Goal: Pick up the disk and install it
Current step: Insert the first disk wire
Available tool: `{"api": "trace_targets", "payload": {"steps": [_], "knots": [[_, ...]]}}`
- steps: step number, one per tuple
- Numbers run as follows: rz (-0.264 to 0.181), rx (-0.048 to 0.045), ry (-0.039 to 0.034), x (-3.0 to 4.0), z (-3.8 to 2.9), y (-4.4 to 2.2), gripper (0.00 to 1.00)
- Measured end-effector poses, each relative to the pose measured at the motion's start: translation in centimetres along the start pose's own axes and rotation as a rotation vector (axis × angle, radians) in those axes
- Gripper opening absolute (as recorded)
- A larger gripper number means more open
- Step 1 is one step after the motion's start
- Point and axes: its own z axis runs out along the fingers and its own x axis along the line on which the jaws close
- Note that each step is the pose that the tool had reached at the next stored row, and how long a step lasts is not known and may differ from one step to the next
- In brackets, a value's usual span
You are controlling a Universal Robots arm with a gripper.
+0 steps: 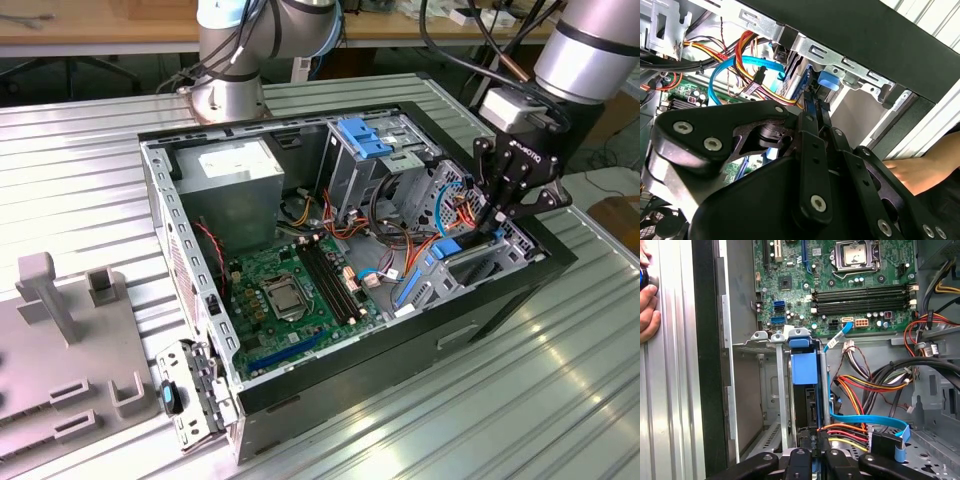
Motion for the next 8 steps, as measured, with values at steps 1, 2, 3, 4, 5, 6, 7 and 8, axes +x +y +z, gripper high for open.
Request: {"api": "trace_targets", "payload": {"steps": [1, 2, 3, 4, 5, 6, 7, 8], "knots": [[0.0, 0.0, 0.0003, -0.01, -0.01, 0.0, 0.17], [0.0, 0.0, 0.0004, -0.03, -0.02, 0.0, 0.17], [0.0, 0.0, 0.0005, -0.07, -0.03, 0.0, 0.17], [-0.001, 0.0001, 0.0006, -0.11, -0.03, 0.01, 0.17], [-0.002, 0.0002, 0.0006, -0.14, -0.02, 0.01, 0.17], [-0.003, 0.0004, 0.0007, -0.14, -0.02, 0.01, 0.17], [-0.005, 0.0006, 0.0007, -0.14, -0.02, 0.01, 0.17], [-0.009, 0.001, 0.0008, -0.15, -0.03, 0.0, 0.17]]}}
